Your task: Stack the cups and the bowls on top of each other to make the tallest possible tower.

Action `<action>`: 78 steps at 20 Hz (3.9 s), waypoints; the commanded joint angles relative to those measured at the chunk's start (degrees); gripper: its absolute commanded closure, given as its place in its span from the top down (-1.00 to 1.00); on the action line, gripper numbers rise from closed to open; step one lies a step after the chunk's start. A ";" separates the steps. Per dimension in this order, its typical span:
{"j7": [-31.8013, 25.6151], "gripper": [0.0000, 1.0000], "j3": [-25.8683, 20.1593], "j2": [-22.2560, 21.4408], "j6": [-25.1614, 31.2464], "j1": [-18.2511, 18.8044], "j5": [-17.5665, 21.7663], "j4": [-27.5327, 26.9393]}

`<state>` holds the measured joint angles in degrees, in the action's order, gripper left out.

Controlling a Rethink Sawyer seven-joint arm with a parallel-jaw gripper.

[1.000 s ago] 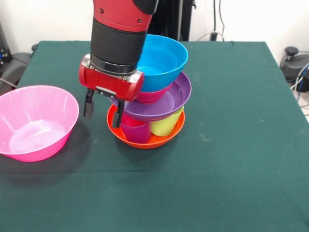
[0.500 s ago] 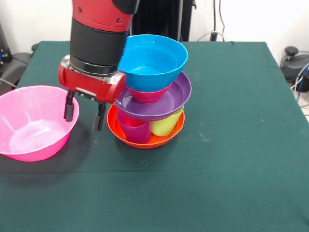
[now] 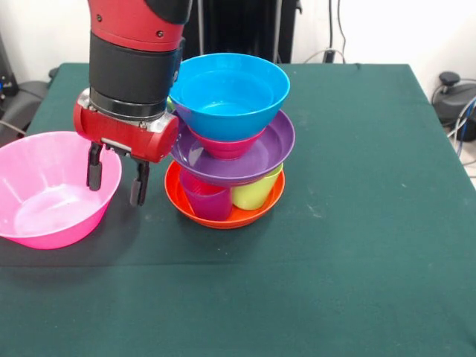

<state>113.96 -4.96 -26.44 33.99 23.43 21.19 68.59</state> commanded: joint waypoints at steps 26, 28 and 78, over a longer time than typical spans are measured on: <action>-6.30 1.00 -4.36 3.70 -9.48 2.88 11.10 8.46; -6.16 1.00 -4.09 3.73 -9.69 2.97 11.24 8.39; -11.43 1.00 -15.95 -1.93 -0.71 10.93 14.23 11.03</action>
<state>111.09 -20.78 -26.75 27.64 37.53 31.24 76.04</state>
